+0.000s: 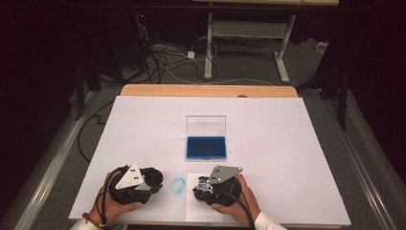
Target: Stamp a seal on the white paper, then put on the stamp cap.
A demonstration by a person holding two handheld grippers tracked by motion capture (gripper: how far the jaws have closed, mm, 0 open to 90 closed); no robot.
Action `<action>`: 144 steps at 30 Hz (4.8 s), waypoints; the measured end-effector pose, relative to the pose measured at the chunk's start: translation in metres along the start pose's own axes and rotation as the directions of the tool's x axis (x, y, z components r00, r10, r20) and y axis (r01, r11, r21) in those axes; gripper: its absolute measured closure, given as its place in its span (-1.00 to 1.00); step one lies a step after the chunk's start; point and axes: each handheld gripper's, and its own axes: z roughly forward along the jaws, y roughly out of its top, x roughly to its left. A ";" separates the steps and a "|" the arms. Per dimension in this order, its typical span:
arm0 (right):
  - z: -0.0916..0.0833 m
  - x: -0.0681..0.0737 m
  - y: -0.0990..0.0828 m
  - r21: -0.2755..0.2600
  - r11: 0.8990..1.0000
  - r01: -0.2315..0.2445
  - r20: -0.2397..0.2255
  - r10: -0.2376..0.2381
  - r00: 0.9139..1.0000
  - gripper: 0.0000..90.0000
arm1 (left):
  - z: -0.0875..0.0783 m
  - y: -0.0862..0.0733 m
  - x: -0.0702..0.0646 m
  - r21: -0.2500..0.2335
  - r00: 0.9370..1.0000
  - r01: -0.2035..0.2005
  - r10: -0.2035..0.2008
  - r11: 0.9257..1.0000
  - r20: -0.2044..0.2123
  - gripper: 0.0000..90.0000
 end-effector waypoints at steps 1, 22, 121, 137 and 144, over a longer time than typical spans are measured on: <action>0.000 0.000 0.000 -0.003 1.000 0.001 0.000 -0.001 1.000 0.26 | 0.000 0.000 0.000 -0.001 1.000 0.001 -0.001 1.000 0.000 -0.18; 0.000 0.000 0.002 0.018 1.000 0.010 -0.002 -0.010 1.000 0.27 | -0.002 0.000 0.001 -0.014 1.000 0.015 -0.015 1.000 -0.009 -0.18; -0.090 -0.042 0.032 -0.241 0.969 -0.050 0.147 0.088 0.985 0.26 | 0.006 -0.001 0.002 0.004 1.000 0.009 -0.009 1.000 0.016 -0.18; -0.091 -0.041 0.031 -0.241 0.969 -0.052 0.145 0.089 0.985 0.26 | 0.016 0.003 -0.010 0.027 0.999 -0.027 0.025 0.999 0.040 -0.18; -0.091 -0.041 0.032 -0.245 0.968 -0.051 0.138 0.087 0.987 0.26 | 0.019 0.006 -0.010 0.014 0.998 -0.019 0.018 1.000 0.060 -0.18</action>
